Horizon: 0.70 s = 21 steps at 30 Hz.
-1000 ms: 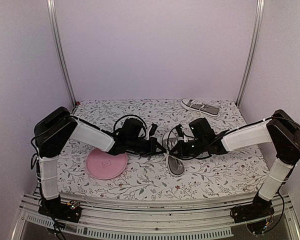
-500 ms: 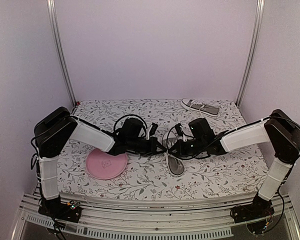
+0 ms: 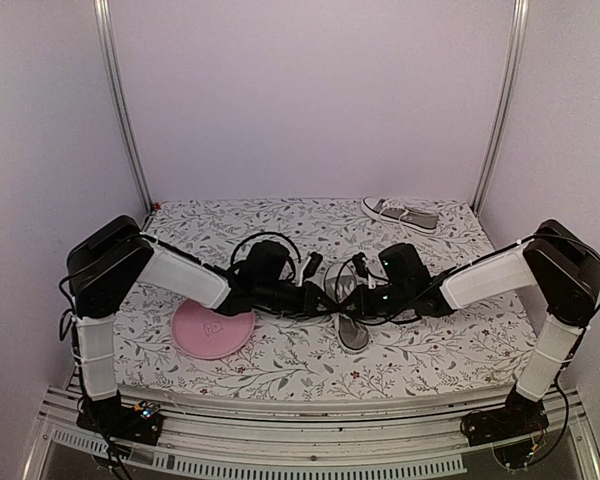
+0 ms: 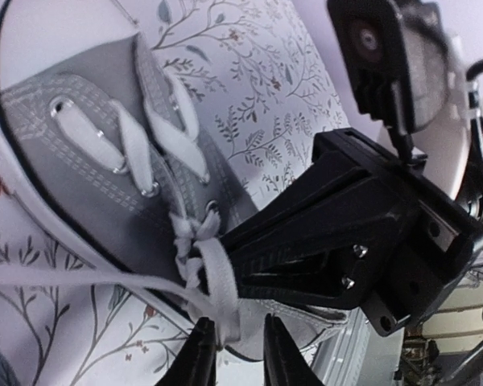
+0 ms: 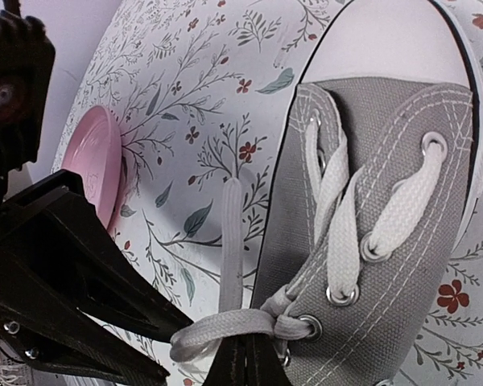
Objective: Tie the shoes
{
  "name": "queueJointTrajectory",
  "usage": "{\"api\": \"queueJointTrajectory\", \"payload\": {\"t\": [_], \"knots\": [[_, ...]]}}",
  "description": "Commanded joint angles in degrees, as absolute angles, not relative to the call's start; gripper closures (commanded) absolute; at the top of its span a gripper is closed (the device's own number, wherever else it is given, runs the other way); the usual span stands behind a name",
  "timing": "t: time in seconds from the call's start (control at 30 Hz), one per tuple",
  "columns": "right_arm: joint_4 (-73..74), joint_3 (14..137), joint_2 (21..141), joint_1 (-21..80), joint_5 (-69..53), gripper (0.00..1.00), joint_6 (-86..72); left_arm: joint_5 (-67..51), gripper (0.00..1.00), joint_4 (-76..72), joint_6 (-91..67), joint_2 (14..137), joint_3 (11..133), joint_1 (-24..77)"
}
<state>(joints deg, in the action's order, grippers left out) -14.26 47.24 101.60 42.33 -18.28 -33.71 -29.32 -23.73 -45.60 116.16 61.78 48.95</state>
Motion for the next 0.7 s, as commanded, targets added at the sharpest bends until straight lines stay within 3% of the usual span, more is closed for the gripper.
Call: {"api": "queueJointTrajectory", "payload": {"t": [0.0, 0.1, 0.2, 0.43, 0.67], "knots": [[-14.06, 45.63, 101.29, 42.28, -16.52, 0.98, -34.41, -26.54, 0.74, -19.92, -41.52, 109.87, 60.59, 47.17], [-14.13, 45.27, 101.14, 42.28, -16.52, 0.98, -34.37, -25.34, 0.65, -18.59, -40.27, 108.45, 60.64, 45.79], [-14.15, 45.00, 101.15, 42.28, -16.57, 0.98, -34.42, -24.23, 0.63, -17.19, -39.38, 109.10, 61.89, 44.81], [-14.24, 45.03, 101.25, 42.32, -16.49, 0.98, -34.62, -25.25, 0.76, -13.62, -38.78, 116.62, 67.45, 43.77], [-14.30, 45.17, 101.42, 42.28, -16.52, 0.98, -34.62, -28.52, 0.83, -11.35, -36.96, 120.70, 70.89, 44.01]]}}
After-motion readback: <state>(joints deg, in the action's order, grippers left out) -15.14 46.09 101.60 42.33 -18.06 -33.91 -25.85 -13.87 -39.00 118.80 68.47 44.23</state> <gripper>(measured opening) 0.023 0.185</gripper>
